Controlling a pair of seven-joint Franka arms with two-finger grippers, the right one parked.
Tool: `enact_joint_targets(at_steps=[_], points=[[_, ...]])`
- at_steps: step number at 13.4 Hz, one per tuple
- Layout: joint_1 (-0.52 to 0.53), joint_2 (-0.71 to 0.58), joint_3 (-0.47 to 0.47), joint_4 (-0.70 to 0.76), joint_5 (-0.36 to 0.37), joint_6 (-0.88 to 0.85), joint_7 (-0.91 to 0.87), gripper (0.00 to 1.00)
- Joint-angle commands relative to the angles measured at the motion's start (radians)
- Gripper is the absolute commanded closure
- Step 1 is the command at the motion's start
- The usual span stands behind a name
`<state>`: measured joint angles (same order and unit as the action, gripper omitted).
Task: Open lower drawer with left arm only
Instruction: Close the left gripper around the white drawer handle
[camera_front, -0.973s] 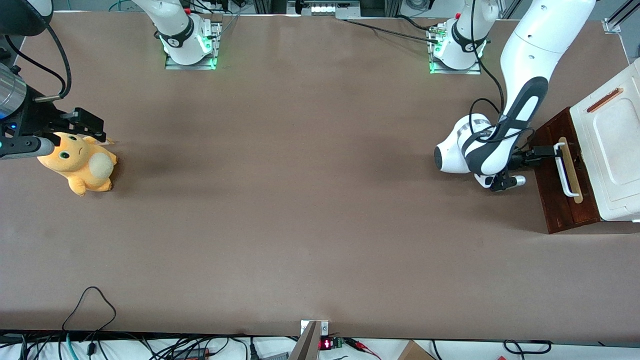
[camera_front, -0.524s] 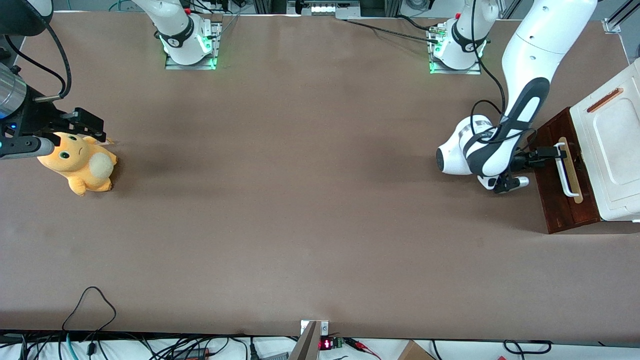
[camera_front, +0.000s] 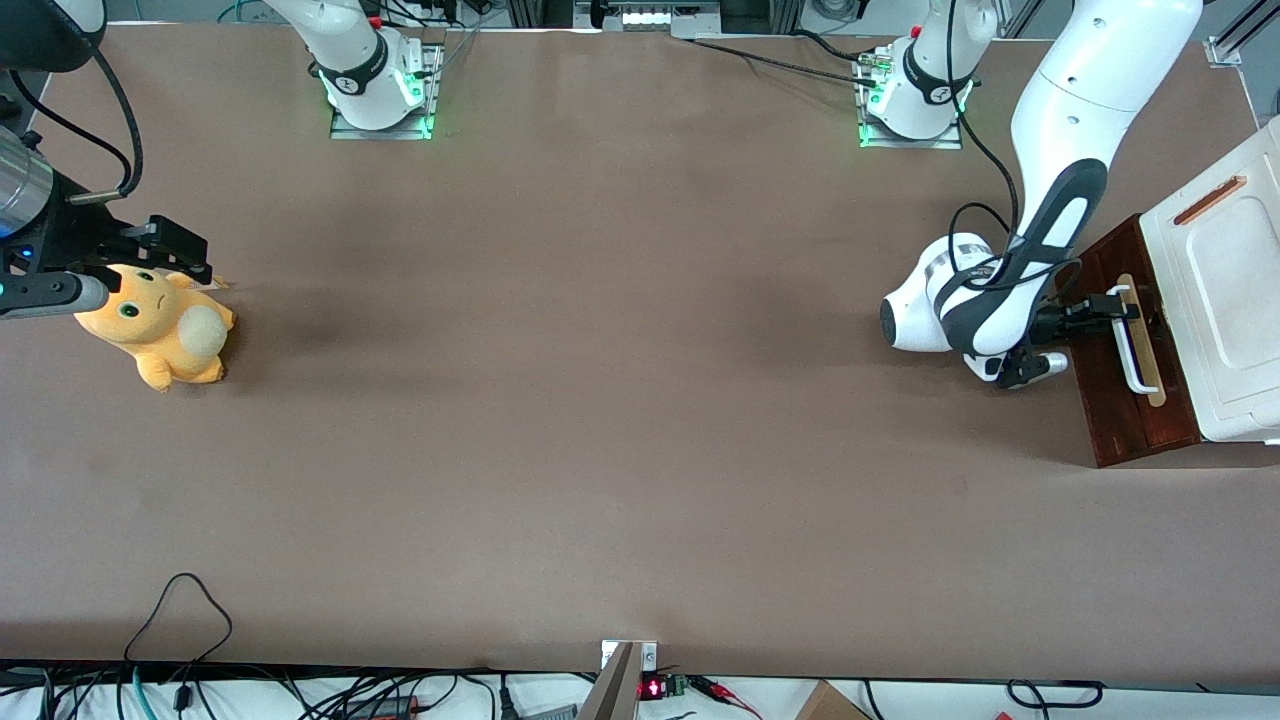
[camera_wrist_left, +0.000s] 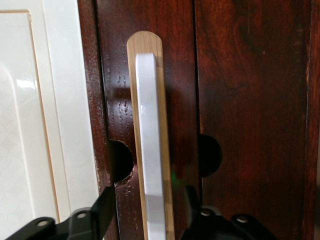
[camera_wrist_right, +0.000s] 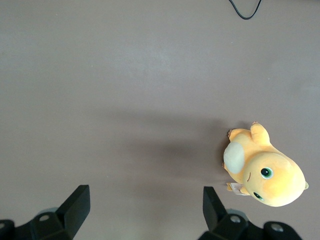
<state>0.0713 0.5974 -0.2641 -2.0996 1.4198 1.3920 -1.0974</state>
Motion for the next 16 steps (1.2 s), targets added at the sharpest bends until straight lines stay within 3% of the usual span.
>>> enact_joint_targets(at_steps=[1, 11, 12, 13, 16], points=[[0.010, 0.019, -0.007, 0.010, 0.028, -0.019, -0.021, 0.38], [0.028, 0.030, -0.007, 0.035, 0.080, -0.024, -0.018, 0.49], [0.028, 0.036, -0.007, 0.036, 0.082, -0.024, -0.018, 0.52], [0.030, 0.042, -0.007, 0.047, 0.082, -0.024, -0.018, 0.64], [0.039, 0.054, -0.006, 0.052, 0.082, -0.021, -0.018, 0.58]])
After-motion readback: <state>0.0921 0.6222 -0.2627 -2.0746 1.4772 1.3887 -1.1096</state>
